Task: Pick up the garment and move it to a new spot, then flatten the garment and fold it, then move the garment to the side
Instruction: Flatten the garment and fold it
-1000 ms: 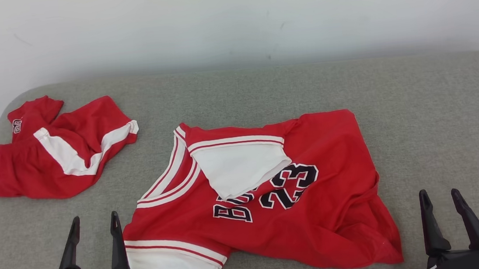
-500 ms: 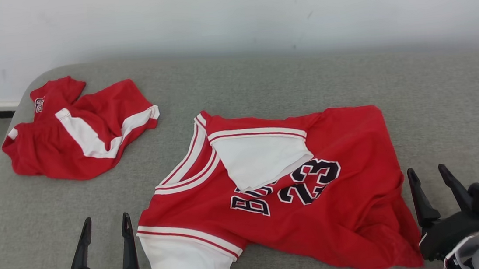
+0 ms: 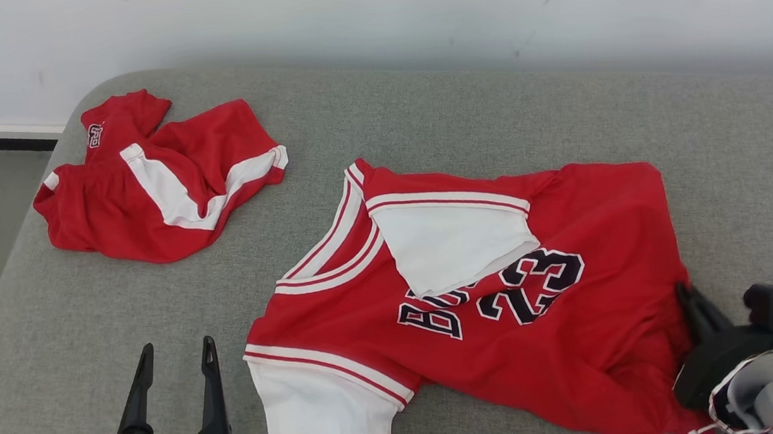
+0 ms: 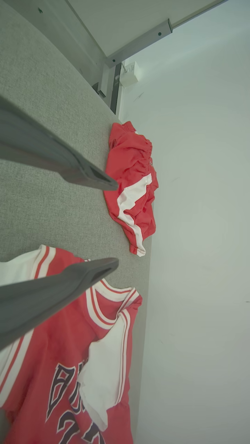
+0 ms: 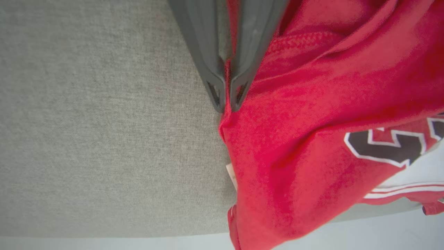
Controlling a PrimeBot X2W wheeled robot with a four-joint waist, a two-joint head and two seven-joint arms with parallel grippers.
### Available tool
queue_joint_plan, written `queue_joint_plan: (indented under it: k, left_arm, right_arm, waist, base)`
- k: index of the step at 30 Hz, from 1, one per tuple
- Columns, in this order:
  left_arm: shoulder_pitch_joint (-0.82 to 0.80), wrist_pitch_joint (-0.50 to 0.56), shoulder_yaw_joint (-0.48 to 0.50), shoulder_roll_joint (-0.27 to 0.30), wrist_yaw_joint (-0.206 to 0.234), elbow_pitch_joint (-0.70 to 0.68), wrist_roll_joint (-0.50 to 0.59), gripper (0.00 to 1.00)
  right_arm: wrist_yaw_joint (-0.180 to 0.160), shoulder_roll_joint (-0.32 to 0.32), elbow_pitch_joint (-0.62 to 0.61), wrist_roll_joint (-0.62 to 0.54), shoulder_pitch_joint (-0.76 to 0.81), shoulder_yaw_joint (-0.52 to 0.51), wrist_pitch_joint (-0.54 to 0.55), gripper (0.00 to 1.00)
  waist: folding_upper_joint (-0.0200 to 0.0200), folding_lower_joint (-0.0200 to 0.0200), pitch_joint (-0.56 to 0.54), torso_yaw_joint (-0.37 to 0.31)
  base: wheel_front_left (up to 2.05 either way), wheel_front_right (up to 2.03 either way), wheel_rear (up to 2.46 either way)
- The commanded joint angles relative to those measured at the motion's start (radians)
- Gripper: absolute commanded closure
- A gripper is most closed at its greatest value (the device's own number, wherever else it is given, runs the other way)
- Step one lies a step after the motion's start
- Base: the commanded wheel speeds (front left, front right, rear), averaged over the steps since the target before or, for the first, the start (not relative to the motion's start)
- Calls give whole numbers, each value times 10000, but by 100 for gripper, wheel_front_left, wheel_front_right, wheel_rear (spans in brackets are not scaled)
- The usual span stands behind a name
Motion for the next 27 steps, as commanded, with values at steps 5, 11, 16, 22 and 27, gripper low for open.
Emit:
queue_joint_plan:
  k: [5,11,16,22,27]
  left_arm:
    - [14,-32,148,-68,-55,52,90,0]
    - [125,-32,230,-96,-66,151,75,0]
    - [107,-32,200,-111,-96,183,96,0]
    - [66,-32,117,-113,-110,243,36,0]
    - [0,-32,-39,-115,-49,352,-166,0]
  right_arm:
    - [-27,-476,-121,224,-365,-281,-491,100]
    - [-27,-873,-981,682,-419,-540,-640,100]
    - [-27,-1293,-2240,1147,-669,-777,-647,100]
    - [-27,-1440,-3194,1201,-1078,-409,-216,100]
    - [-27,-1185,-3449,1108,-1674,-25,193,100]
  waist:
    - [-1,-1,-81,-78]
    - [-1,-1,-201,-257]
    - [-1,-1,-249,-311]
    - [-1,-1,-225,-229]
    - [-1,-1,-199,-16]
  base:
    - [0,0,0]
    - [0,0,0]
    - [0,0,0]
    - [0,0,0]
    - [0,0,0]
